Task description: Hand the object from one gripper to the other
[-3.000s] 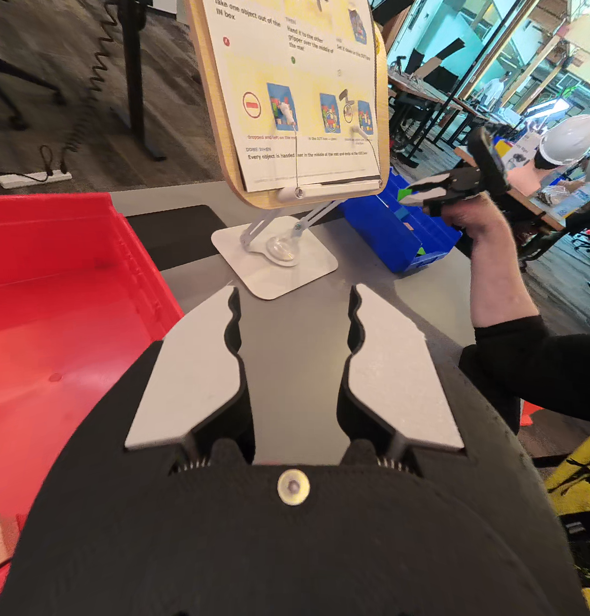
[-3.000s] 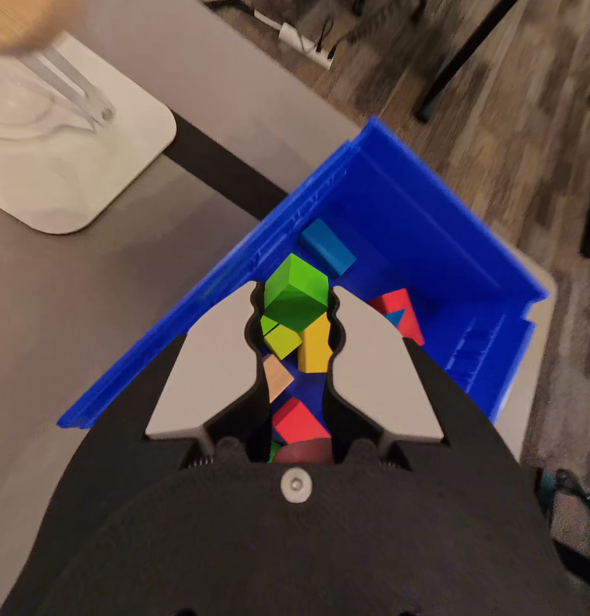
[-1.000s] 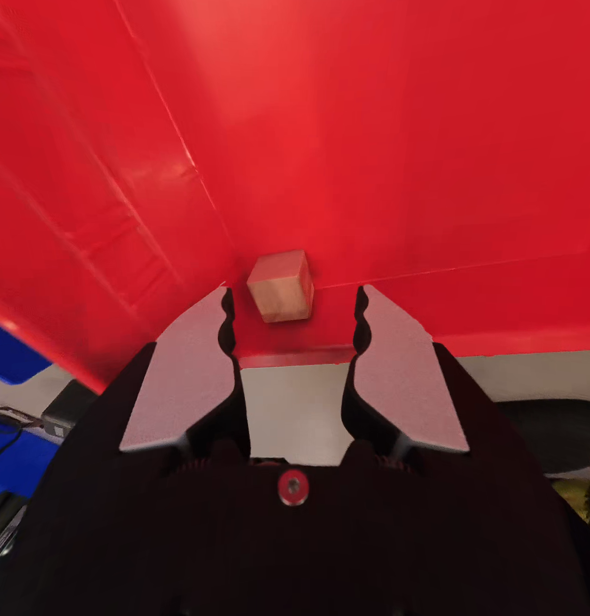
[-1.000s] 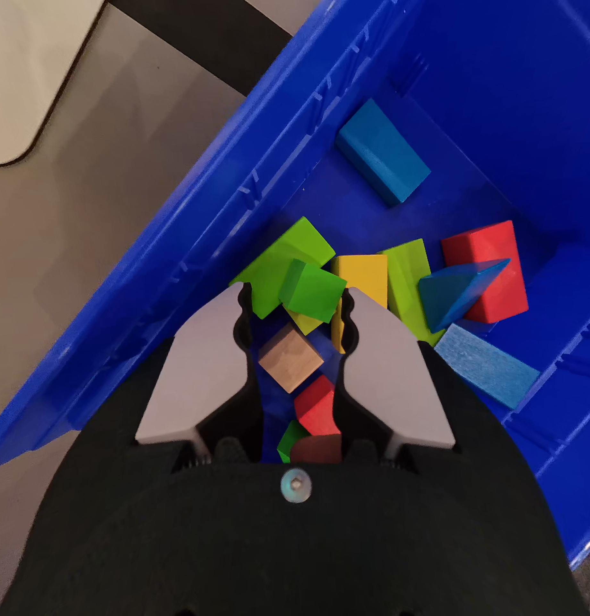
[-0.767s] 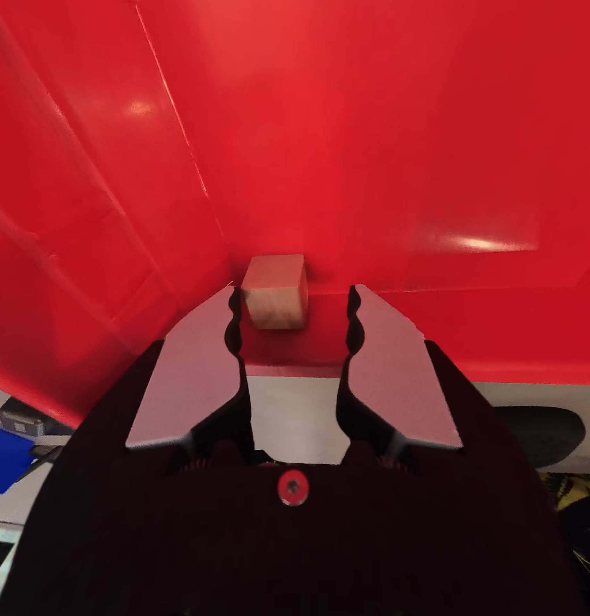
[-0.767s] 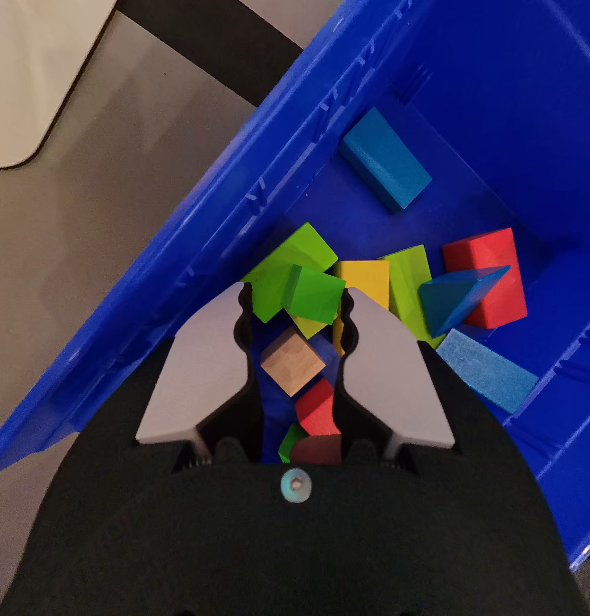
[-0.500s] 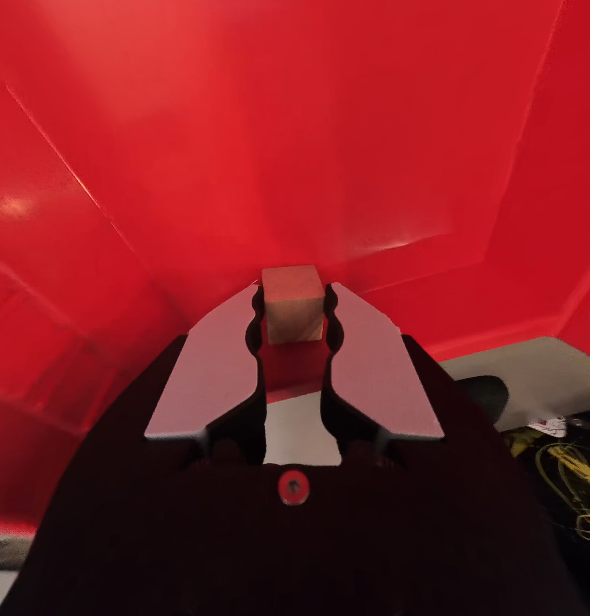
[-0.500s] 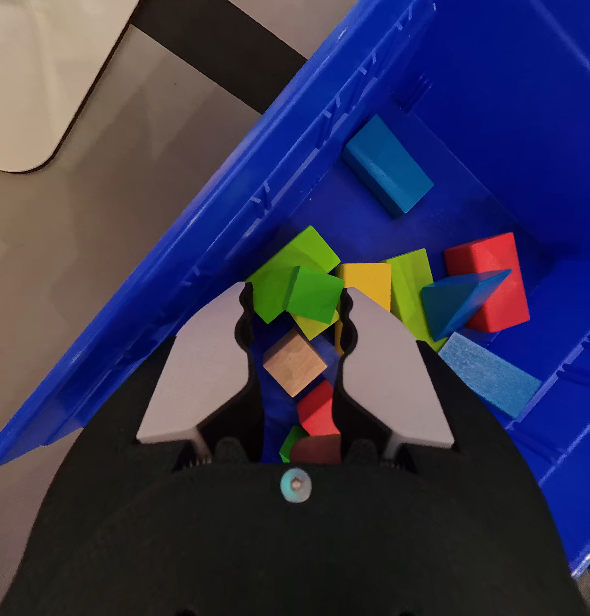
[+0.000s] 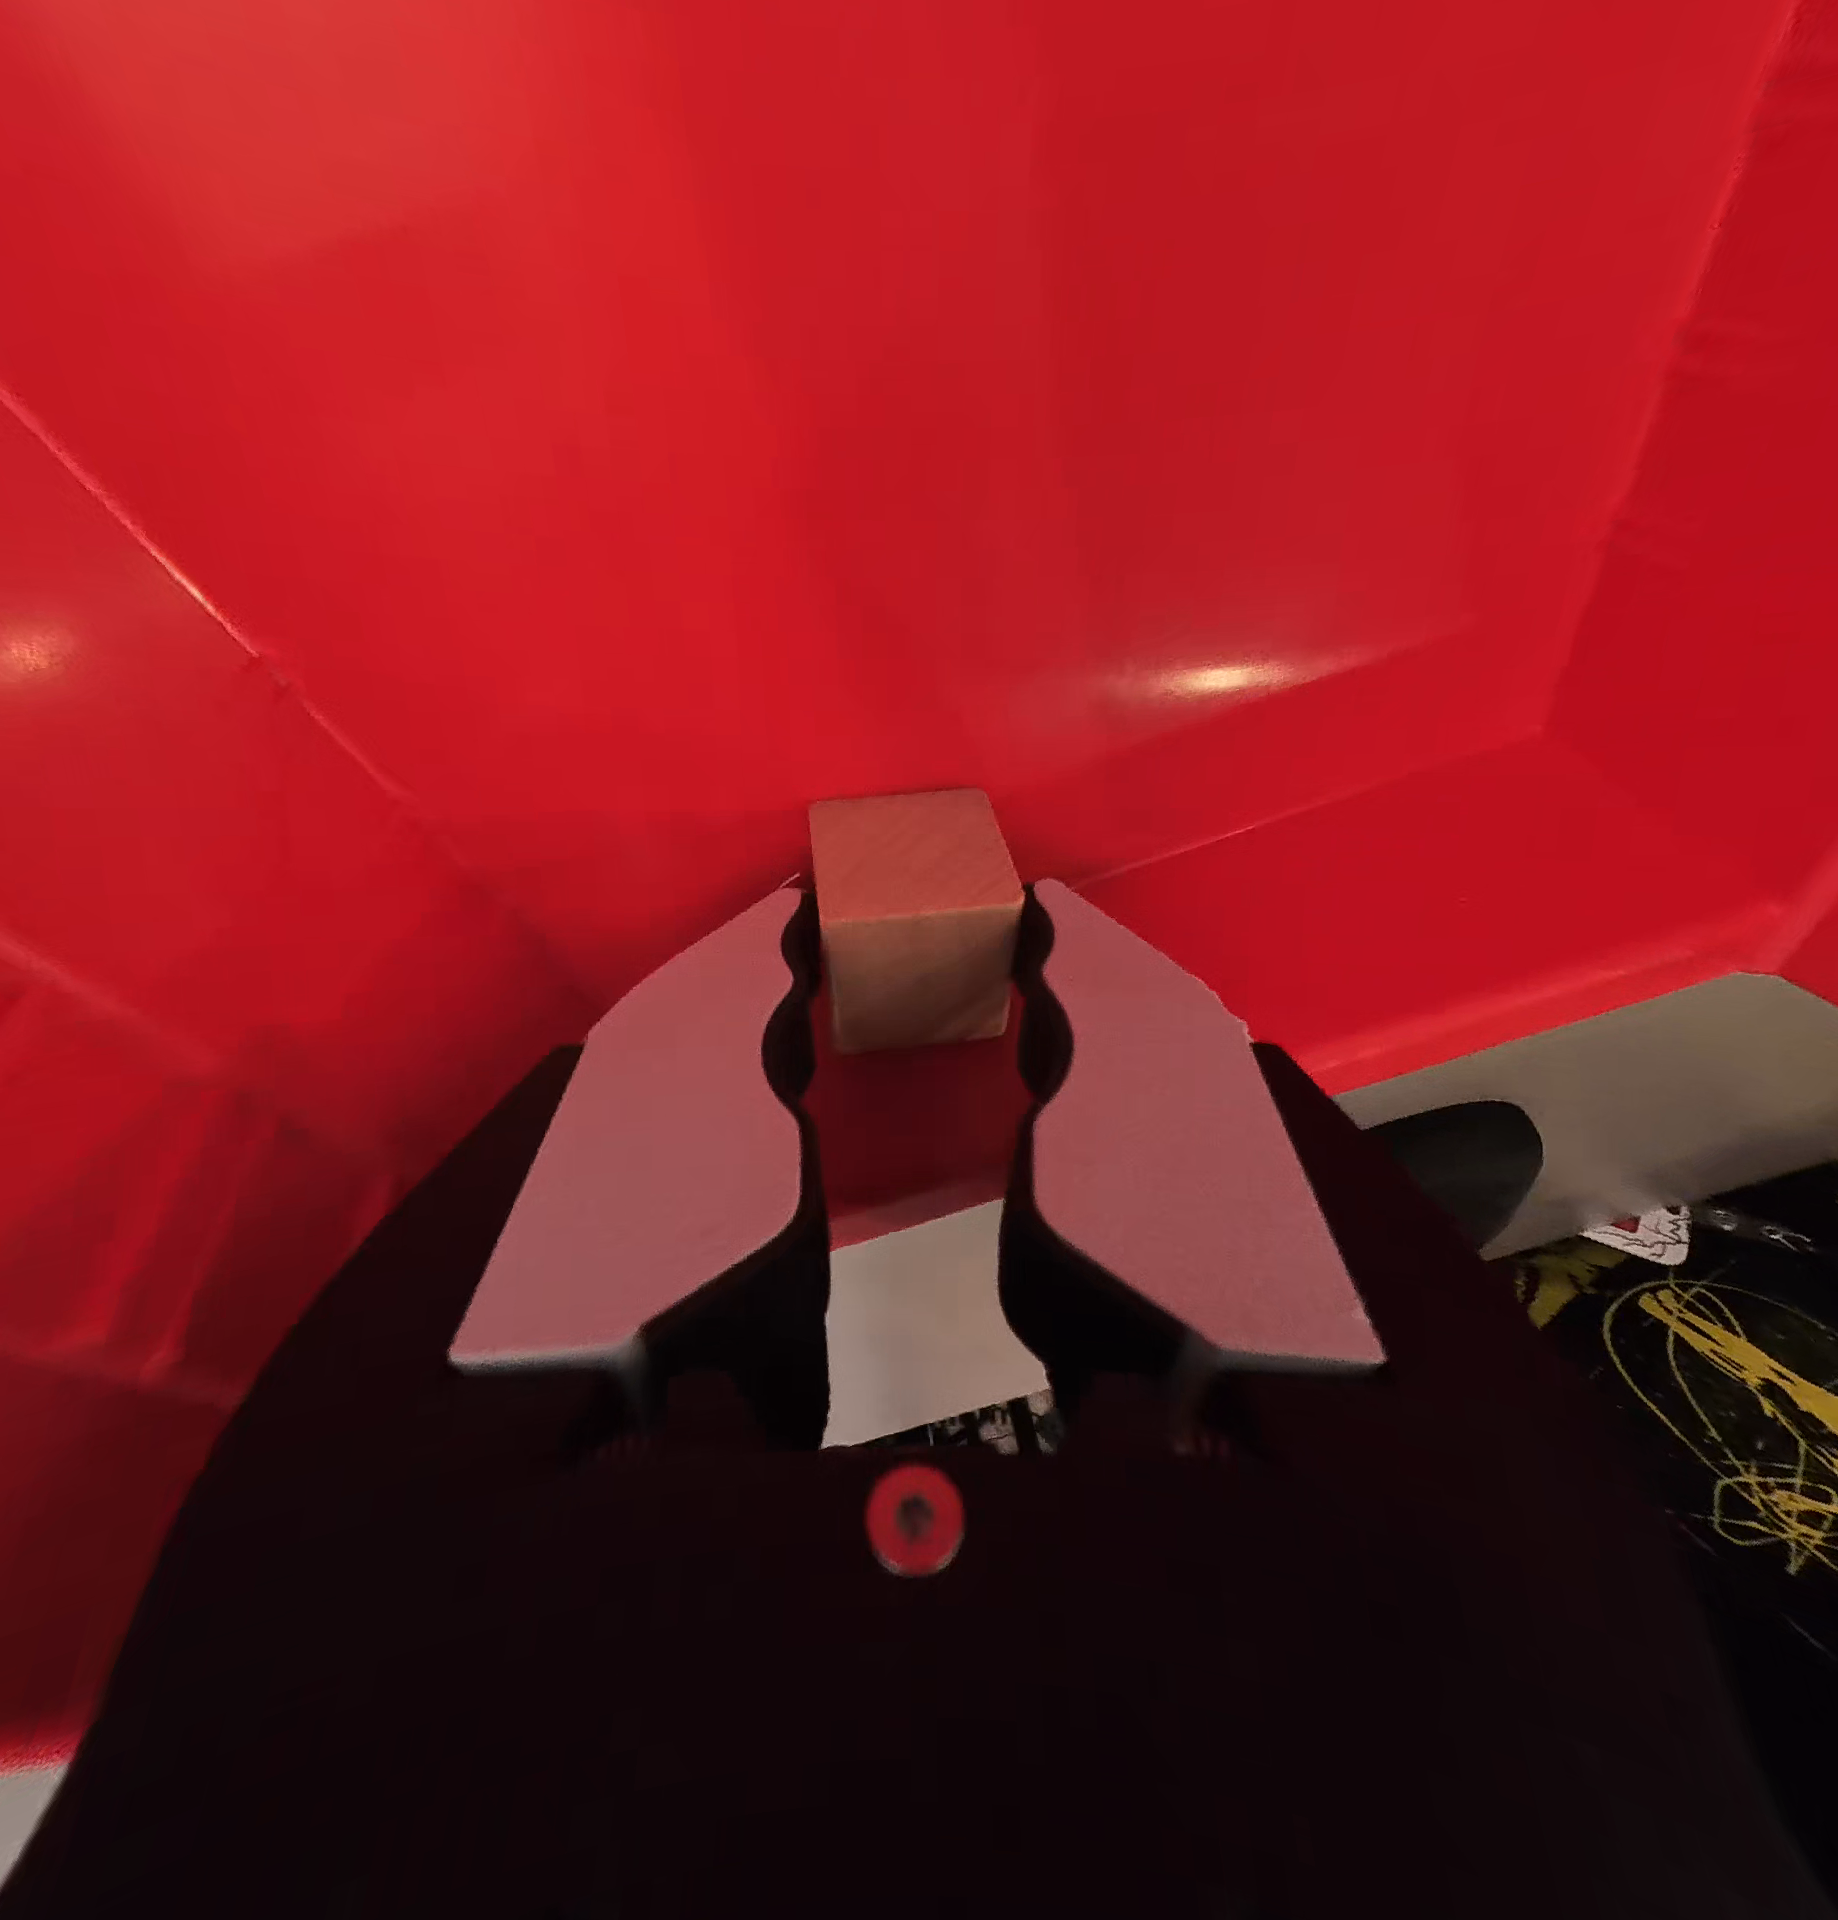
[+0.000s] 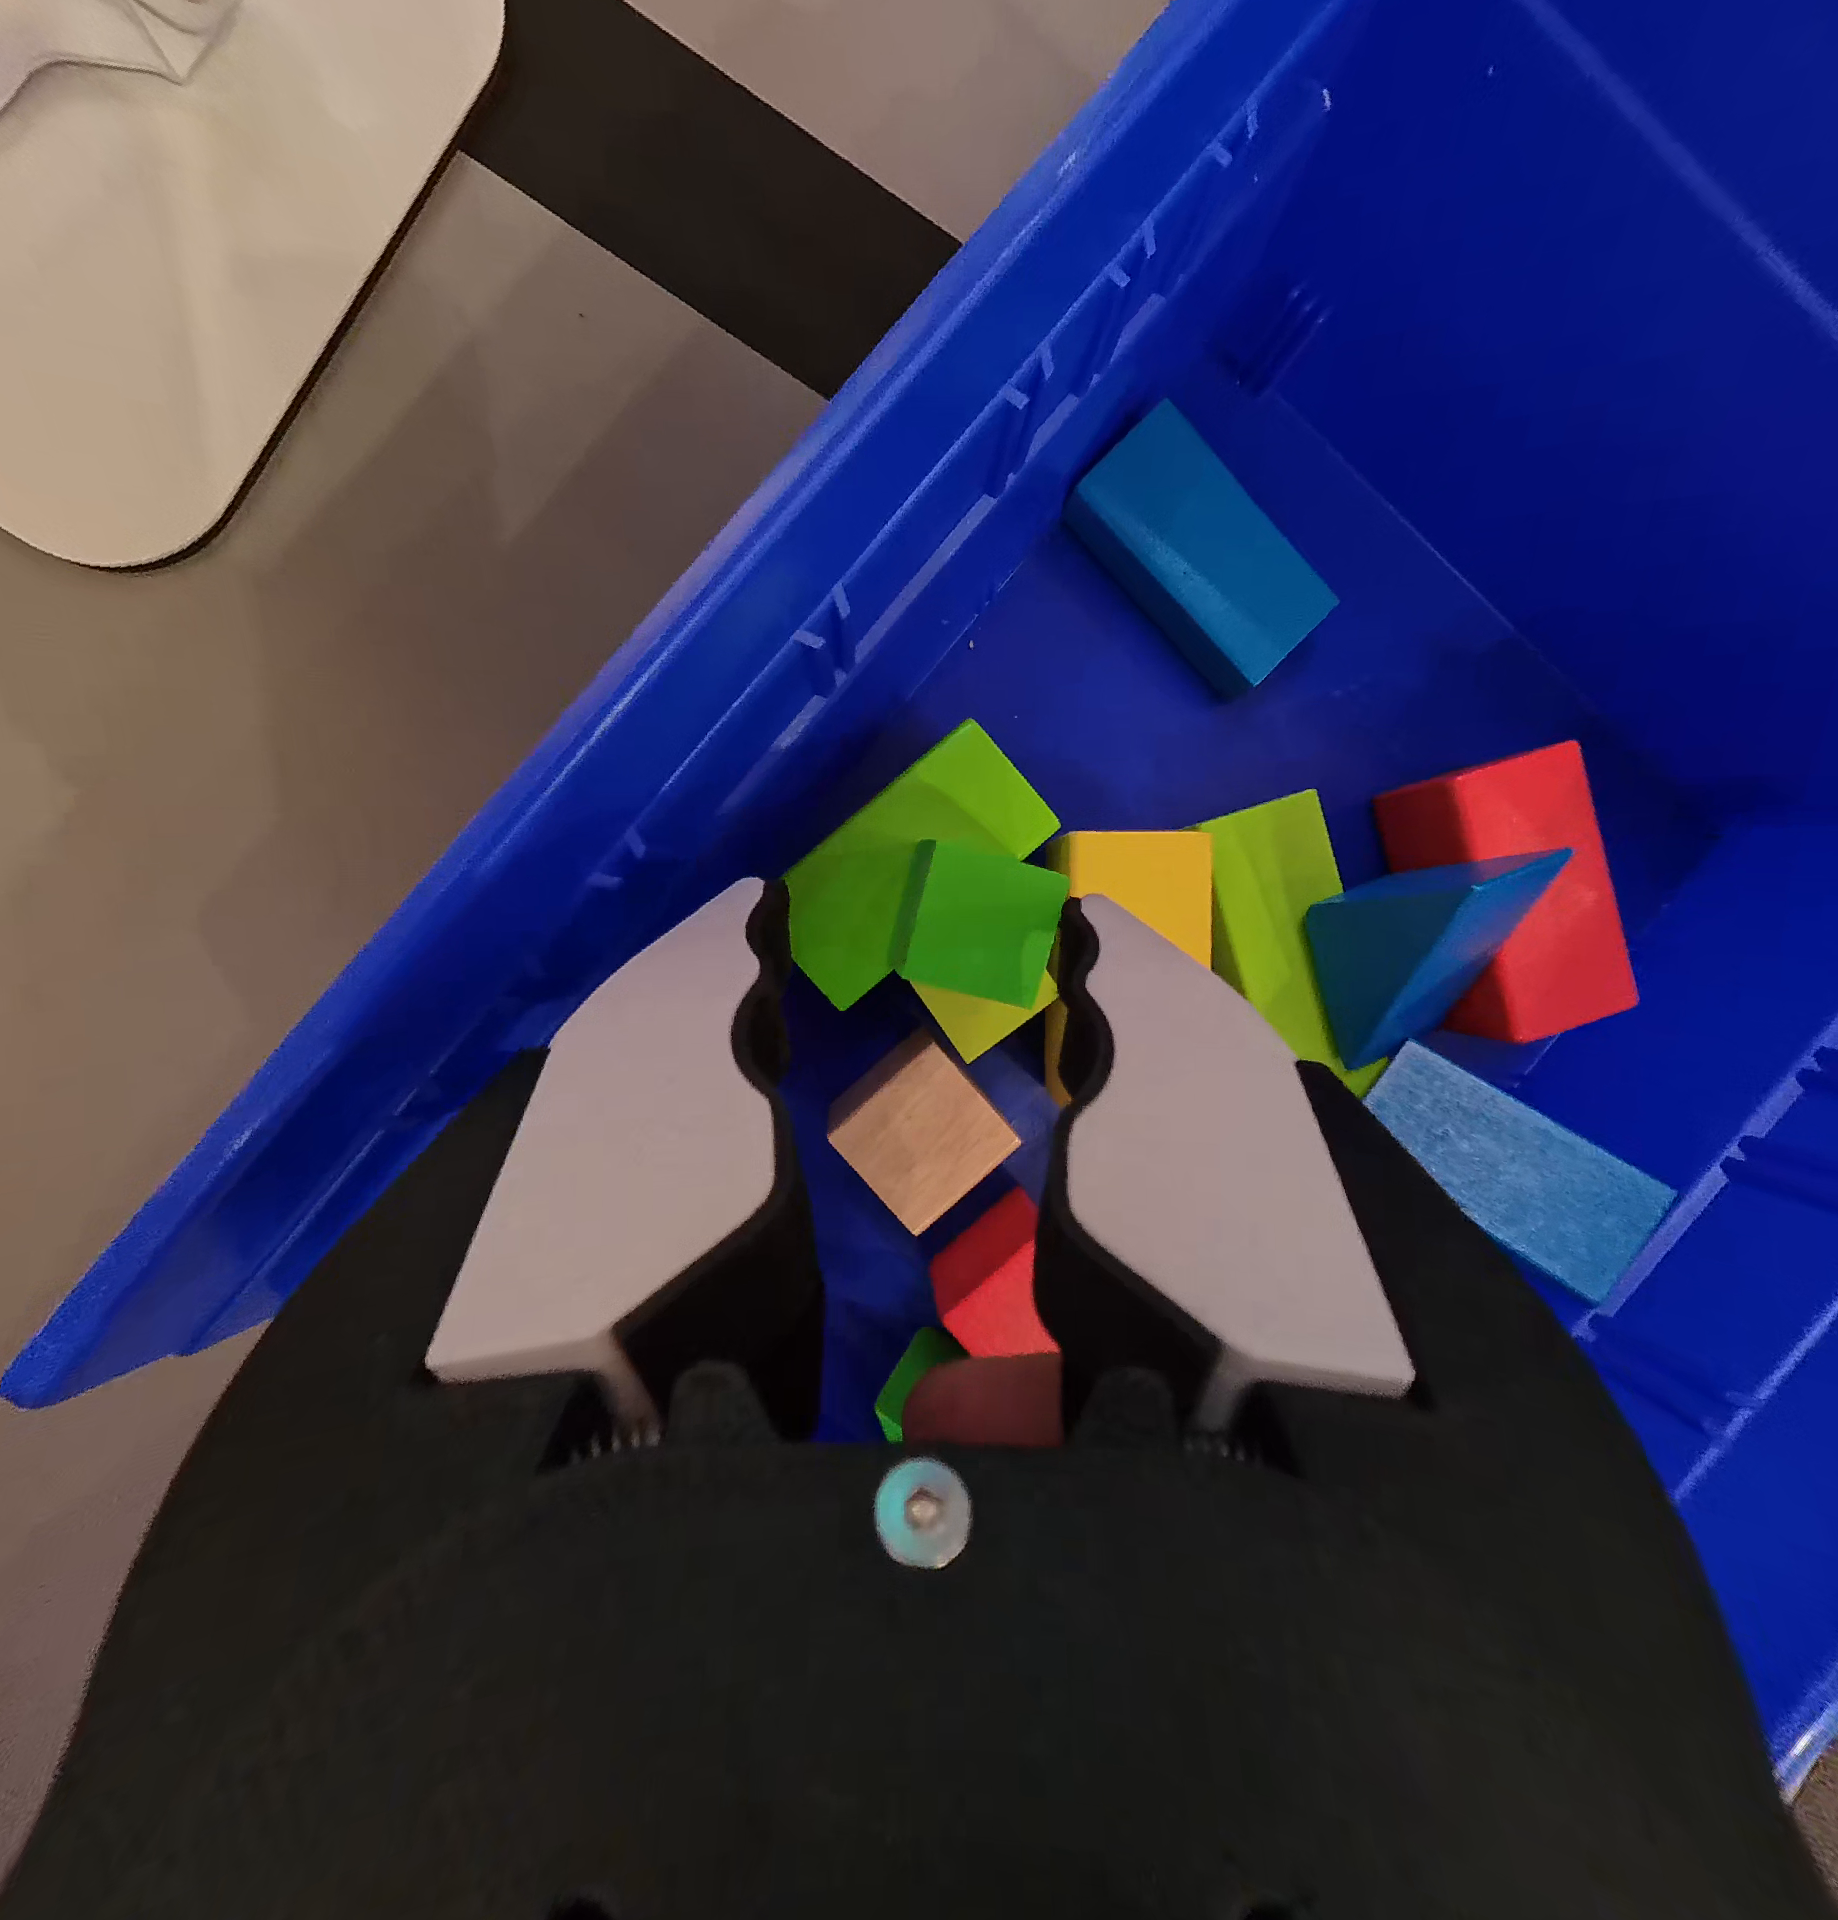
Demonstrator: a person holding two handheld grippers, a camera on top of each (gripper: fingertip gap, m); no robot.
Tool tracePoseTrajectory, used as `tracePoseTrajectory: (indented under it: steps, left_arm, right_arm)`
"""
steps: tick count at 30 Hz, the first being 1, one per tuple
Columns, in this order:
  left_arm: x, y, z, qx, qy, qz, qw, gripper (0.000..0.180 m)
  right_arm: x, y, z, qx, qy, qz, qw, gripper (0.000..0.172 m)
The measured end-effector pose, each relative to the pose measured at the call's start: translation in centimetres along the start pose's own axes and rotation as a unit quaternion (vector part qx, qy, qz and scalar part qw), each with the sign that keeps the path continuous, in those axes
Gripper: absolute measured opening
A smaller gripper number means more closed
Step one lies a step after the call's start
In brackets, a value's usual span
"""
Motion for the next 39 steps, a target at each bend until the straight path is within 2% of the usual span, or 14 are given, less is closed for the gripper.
tracePoseTrajectory:
  steps: [3,8,11,15,19,21,23,27,30,32,34,39]
  left_arm:
    - [-0.2,0.0,-0.3,0.009,0.022,-0.003,1.000,0.036]
    - [-0.9,0.5,-0.5,0.022,0.076,0.025,0.997,0.036]
    - [-2.2,1.2,-0.8,0.031,0.138,0.056,0.988,0.035]
    - [-4.9,2.7,-0.7,0.052,0.236,0.111,0.964,0.035]
    - [-8.7,5.1,-0.1,0.078,0.332,0.177,0.923,0.035]
    - [-11.2,7.2,0.5,0.107,0.383,0.228,0.889,0.035]
    - [-13.3,9.6,1.2,0.129,0.414,0.266,0.861,0.035]
    - [-16.1,16.6,2.5,0.206,0.440,0.343,0.804,0.035]
    - [-16.9,22.3,2.8,0.256,0.431,0.405,0.765,0.035]
    - [-17.1,25.7,3.1,0.287,0.416,0.451,0.736,0.035]
    - [-16.8,28.5,3.2,0.308,0.389,0.486,0.719,0.035]
    - [-16.1,32.2,2.9,0.327,0.349,0.539,0.693,0.035]
  right_arm:
    - [-0.1,0.1,0.0,0.000,0.001,0.002,1.000,0.050]
    - [-0.6,0.4,-0.4,0.005,0.016,0.015,1.000,0.070]
    - [-1.4,0.7,-0.7,0.006,0.023,0.033,0.999,0.077]
    - [-4.5,1.1,-2.2,-0.008,0.063,0.078,0.995,0.076]
    - [-9.7,0.1,-5.3,-0.062,0.148,0.145,0.976,0.074]
    - [-13.1,-2.0,-7.9,-0.123,0.219,0.168,0.953,0.071]
    - [-16.0,-5.9,-10.6,-0.197,0.293,0.162,0.922,0.069]
    - [-19.2,-16.3,-15.8,-0.344,0.421,0.114,0.832,0.070]
    - [-18.4,-23.0,-18.4,-0.413,0.464,0.082,0.779,0.070]
    - [-17.2,-26.2,-19.4,-0.439,0.481,0.070,0.756,0.069]
    - [-16.0,-28.5,-19.9,-0.464,0.491,0.065,0.735,0.067]
    - [-13.8,-31.2,-19.8,-0.510,0.480,0.050,0.712,0.055]
Point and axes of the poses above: each gripper's, where its closed fingertips meet, x out along the fingers, z out of its underside, y = z × x across the jaws, the point moved 4 cm from there along -x, back along the fingers, and after that the axes turned 8 degrees about -x, right-handed, at the moved point
